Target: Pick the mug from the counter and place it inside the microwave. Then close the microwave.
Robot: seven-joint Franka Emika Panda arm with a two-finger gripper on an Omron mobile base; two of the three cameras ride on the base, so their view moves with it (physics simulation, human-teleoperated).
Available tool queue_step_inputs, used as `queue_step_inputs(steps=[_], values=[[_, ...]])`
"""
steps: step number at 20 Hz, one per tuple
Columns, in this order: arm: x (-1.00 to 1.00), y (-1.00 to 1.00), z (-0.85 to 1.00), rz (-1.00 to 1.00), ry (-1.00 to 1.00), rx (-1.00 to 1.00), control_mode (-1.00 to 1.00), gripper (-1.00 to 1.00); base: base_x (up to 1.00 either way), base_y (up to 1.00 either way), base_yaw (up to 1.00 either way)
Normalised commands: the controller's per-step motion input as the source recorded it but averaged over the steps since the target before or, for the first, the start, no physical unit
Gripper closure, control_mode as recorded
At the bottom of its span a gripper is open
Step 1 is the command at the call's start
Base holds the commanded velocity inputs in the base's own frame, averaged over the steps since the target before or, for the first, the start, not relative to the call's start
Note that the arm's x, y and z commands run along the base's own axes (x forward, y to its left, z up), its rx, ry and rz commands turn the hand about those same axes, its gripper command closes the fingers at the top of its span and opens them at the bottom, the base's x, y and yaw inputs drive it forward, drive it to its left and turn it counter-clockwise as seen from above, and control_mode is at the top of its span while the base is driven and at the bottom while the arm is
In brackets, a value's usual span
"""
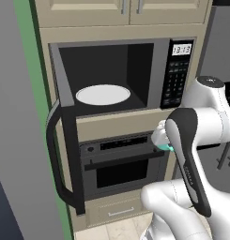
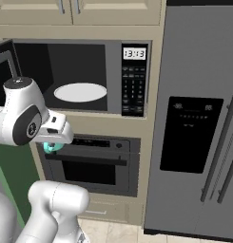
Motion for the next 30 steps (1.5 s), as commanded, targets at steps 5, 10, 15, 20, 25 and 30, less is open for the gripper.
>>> queue_step_inputs(steps=[5, 10, 15, 20, 25, 30], values=[[0.00, 0.00, 0.00, 0.00, 0.00, 0.00, 1.00, 1.00, 0.00, 0.00, 0.00], [0.00, 0.00, 0.00, 0.00, 0.00, 0.00, -1.00, 1.00, 0.00, 0.00, 0.00], [-0.08, 0.05, 0.00, 0.03, -0.13, 0.00, -1.00, 1.00, 0.00, 0.00, 0.00], [-0.14, 0.22, 0.02, 0.19, -0.21, 0.00, -1.00, 1.00, 0.00, 0.00, 0.00], [0.09, 0.05, 0.41, 0.25, -0.03, 0.02, -1.00, 1.00, 0.00, 0.00, 0.00], [0.32, 0.20, 0.46, 0.24, 0.04, 0.03, -1.00, 1.00, 0.00, 0.00, 0.00]])
